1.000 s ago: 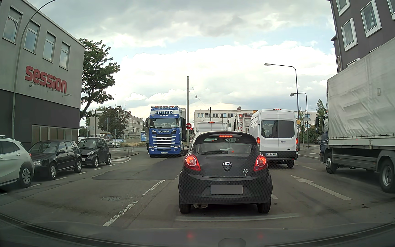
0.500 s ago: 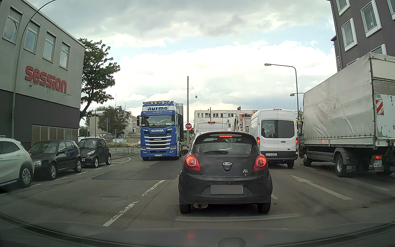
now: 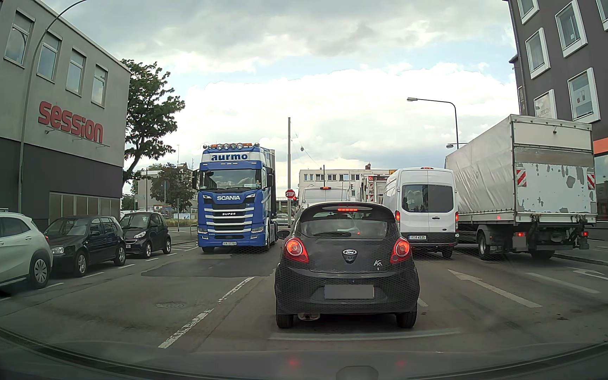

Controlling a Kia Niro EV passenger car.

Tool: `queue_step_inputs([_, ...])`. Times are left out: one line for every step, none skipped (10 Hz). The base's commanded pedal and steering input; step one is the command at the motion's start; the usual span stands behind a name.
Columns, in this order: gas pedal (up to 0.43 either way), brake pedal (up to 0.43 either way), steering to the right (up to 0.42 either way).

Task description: Follow the waypoints while adhering to traffic rules and regulations

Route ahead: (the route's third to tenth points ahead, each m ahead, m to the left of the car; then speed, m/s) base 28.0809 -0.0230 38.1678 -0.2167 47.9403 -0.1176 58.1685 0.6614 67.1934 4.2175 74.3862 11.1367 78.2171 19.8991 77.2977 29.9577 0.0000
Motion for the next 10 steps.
queue_step_inputs([0.000,0.280,-0.002])
queue_step_inputs([0.000,0.280,-0.002])
queue_step_inputs([0.000,0.280,-0.002])
queue_step_inputs([0.000,0.280,-0.002])
queue_step_inputs([0.000,0.280,-0.002])
queue_step_inputs([0.000,0.280,-0.002])
queue_step_inputs([0.000,0.280,-0.002])
queue_step_inputs([0.000,0.274,-0.002])
queue_step_inputs([0.000,0.280,-0.002])
queue_step_inputs([0.000,0.280,-0.002])
